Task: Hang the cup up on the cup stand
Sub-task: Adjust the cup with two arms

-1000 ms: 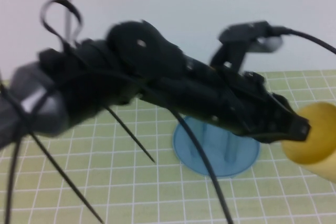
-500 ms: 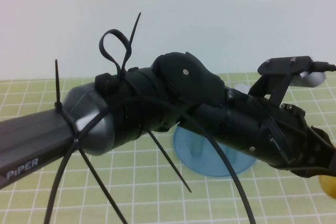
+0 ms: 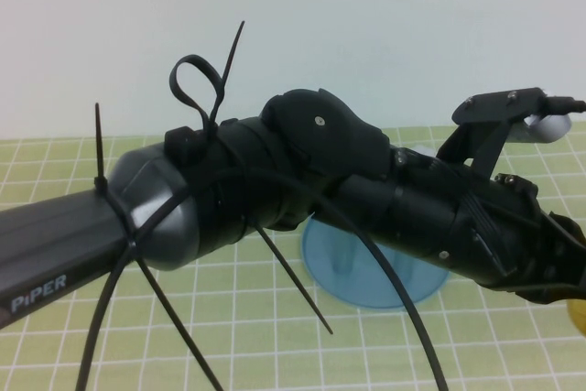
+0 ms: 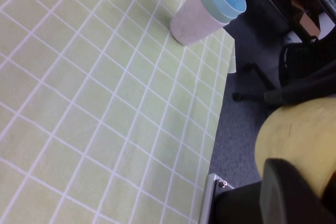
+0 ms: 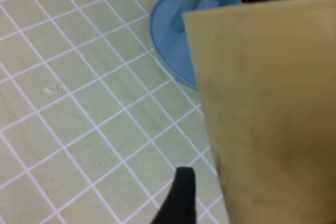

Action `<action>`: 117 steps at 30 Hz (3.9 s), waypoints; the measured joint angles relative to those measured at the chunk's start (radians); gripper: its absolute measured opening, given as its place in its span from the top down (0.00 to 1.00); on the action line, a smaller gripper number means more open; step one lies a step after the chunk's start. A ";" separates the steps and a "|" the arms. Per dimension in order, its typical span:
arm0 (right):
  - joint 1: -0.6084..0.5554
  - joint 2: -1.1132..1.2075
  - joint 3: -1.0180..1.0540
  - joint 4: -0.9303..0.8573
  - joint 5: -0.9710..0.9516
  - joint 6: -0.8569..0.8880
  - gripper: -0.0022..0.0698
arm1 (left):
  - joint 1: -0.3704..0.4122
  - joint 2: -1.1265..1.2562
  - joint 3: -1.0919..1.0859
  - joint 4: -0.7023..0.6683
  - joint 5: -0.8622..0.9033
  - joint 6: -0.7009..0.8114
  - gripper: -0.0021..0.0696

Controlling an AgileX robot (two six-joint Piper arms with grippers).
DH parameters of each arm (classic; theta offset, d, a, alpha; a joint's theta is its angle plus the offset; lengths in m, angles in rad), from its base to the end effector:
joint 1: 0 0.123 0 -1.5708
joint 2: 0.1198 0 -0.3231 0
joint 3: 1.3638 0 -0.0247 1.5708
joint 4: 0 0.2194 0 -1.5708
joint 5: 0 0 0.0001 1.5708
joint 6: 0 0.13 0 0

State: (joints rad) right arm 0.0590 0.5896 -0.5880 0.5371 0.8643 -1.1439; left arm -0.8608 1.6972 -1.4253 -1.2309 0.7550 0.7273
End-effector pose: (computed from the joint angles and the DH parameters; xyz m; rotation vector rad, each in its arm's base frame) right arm 0.0595 0.0542 0.2993 -1.0798 1.9277 0.0603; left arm 0.1882 -0.3479 0.3737 0.9947 2.0520 -1.4454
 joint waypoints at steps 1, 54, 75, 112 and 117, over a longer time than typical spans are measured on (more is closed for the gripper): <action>0.000 0.002 0.000 0.005 0.000 -0.003 0.01 | 0.000 0.000 0.000 0.000 0.000 0.000 0.97; 0.000 0.007 0.000 -0.059 -0.003 0.021 0.24 | 0.074 -0.019 -0.171 0.012 0.391 0.090 0.39; 0.000 0.007 0.000 -0.065 -0.002 0.049 0.24 | -0.039 -0.019 -0.171 0.124 0.225 0.032 0.39; 0.000 0.009 0.000 -0.061 -0.002 0.050 0.24 | -0.079 0.034 -0.171 0.223 0.142 0.032 0.69; 0.000 0.009 0.000 -0.067 -0.008 0.053 0.24 | -0.079 0.034 -0.171 0.223 0.142 0.041 0.97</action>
State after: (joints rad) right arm 0.0590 0.5984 -0.5880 0.4697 0.8564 -1.0910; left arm -0.9401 1.7313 -1.5968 -1.0082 0.8971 0.7680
